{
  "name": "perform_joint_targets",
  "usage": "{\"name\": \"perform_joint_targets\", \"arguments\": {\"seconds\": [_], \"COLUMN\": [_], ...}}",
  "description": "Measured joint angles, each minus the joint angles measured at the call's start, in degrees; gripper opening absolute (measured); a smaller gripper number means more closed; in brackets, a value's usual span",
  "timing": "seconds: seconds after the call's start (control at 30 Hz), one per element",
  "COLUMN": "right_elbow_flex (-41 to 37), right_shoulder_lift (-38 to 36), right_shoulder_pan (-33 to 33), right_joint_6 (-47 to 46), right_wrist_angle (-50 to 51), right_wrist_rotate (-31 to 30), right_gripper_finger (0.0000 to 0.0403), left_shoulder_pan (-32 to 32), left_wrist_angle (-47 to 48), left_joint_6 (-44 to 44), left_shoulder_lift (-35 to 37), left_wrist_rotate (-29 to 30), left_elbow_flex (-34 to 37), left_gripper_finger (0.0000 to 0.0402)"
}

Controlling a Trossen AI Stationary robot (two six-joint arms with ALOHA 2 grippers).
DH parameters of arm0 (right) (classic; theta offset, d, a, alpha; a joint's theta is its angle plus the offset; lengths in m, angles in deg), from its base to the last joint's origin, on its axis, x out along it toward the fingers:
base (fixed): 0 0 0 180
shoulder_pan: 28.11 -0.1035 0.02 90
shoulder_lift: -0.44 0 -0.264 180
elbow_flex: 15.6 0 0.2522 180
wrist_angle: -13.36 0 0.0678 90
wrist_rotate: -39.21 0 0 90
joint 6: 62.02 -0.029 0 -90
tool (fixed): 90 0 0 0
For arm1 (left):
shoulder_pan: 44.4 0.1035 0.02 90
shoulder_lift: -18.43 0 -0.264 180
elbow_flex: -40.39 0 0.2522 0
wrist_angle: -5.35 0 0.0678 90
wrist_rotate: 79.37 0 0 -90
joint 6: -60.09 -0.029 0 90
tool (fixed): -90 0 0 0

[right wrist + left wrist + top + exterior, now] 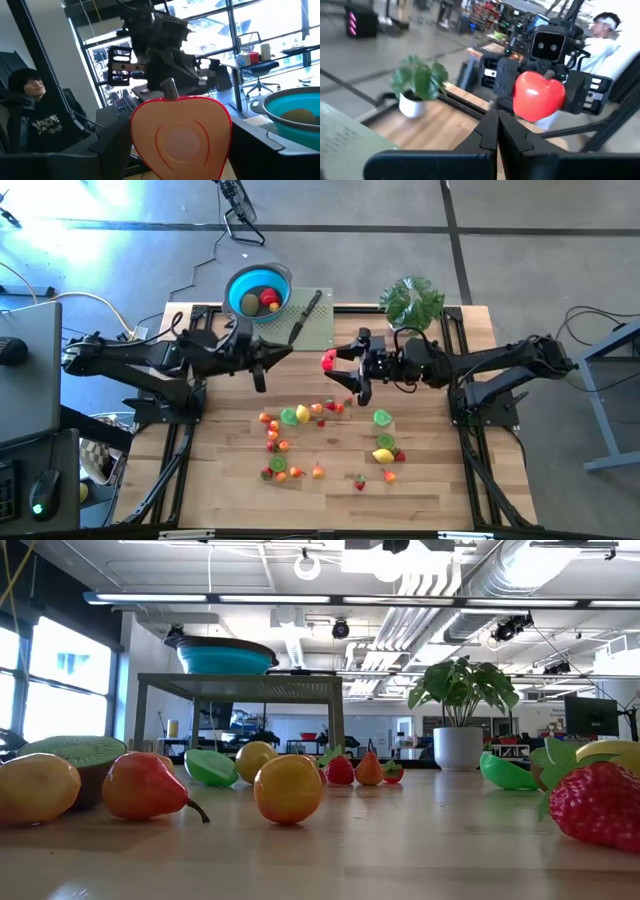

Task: Pick & Place Fruit
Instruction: Put the half apple into the strainer bowl on the shelf

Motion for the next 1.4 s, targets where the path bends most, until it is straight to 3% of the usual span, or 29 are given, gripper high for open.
{"name": "perform_joint_targets", "arguments": {"seconds": [0.23, 0.63, 0.87, 1.2, 1.4], "right_elbow_flex": [0.0, 0.0, 2.2, 13.9, 20.1], "right_shoulder_lift": [0.0, 0.0, 2.2, 16.3, 22.9], "right_shoulder_pan": [0.0, 0.0, 0.0, 0.6, 1.1], "right_joint_6": [0.1, -0.3, -0.1, 3.2, 8.5], "right_wrist_angle": [-0.1, -0.9, -2.1, -1.6, 0.1], "right_wrist_rotate": [0.5, 1.4, 1.0, 0.6, -8.7], "right_gripper_finger": [0.0262, 0.0263, 0.0264, 0.0265, 0.0268], "left_shoulder_pan": [5.6, 5.7, 5.7, 5.7, 5.7], "left_wrist_angle": [0.2, 1.3, 6.1, 6.0, 6.8], "left_joint_6": [4.2, -8.3, -10.1, -7.4, -1.7], "left_shoulder_lift": [-0.9, 5.3, 9.9, 14.7, 16.5], "left_wrist_rotate": [-9.2, -9.3, -6.9, -4.8, 3.2], "left_elbow_flex": [0.0, 0.0, 0.1, 0.5, 0.5], "left_gripper_finger": [0.0, 0.0, 0.0, 0.0, 0.0]}}
